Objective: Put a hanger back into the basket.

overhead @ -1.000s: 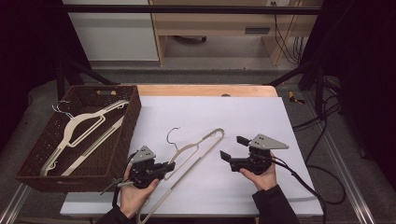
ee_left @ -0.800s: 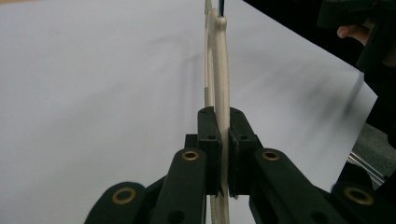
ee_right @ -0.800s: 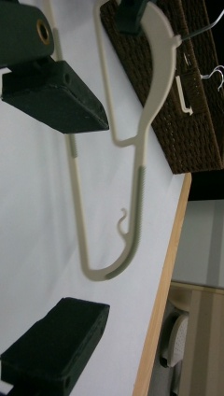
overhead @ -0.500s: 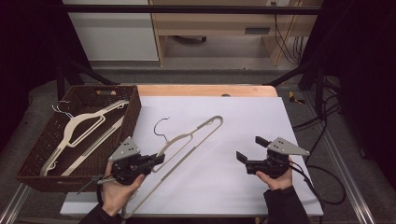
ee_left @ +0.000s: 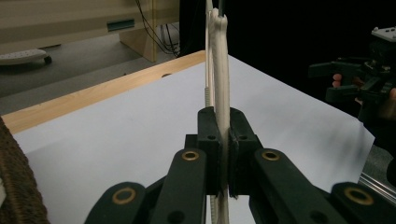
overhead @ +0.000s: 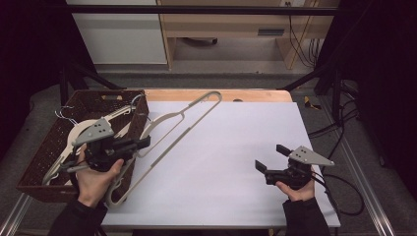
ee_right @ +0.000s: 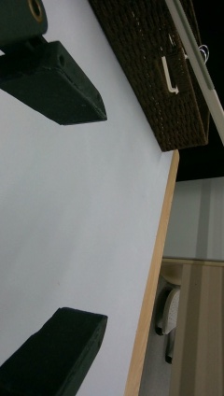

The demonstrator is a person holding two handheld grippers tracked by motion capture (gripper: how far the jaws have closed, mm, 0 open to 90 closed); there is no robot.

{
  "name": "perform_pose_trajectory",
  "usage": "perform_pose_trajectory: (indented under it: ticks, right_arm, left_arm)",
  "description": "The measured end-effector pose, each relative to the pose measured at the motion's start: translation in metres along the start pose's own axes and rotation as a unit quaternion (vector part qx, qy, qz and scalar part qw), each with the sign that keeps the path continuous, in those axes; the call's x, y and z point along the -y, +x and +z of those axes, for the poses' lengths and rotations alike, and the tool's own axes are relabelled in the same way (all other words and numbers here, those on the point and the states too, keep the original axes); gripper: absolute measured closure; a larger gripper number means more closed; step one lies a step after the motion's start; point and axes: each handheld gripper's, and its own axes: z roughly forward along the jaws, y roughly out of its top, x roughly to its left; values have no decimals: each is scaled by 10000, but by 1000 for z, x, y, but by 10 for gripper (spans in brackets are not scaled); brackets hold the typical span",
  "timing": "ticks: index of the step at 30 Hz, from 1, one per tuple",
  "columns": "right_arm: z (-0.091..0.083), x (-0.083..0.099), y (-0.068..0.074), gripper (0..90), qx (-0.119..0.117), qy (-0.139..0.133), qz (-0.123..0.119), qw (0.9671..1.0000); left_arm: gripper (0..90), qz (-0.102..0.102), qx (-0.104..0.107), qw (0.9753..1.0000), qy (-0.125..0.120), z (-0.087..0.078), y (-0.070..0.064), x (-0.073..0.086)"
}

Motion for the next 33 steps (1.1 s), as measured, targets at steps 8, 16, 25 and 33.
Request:
perform_pose_trajectory:
  ticks: [8, 16, 25, 33]
  right_arm:
    - [-4, 1, -5, 32, 84, -10, 81, 9999]
    - [-6, 1, -6, 16, 108, -23, 84, 9999]
    - [-3, 3, -6, 9, 141, 88, 66, 9998]
    - [-2, 3, -7, 10, 139, 124, 97, 9998]
  left_arm:
    - [859, 73, -97, 9999, -48, -22, 29, -23]
    - [859, -12, -306, 9995, 5, -33, 60, -28]
    - [859, -11, -501, 9986, 159, -40, 90, -26]
    - [859, 29, -746, 9966, 343, -51, 119, -24]
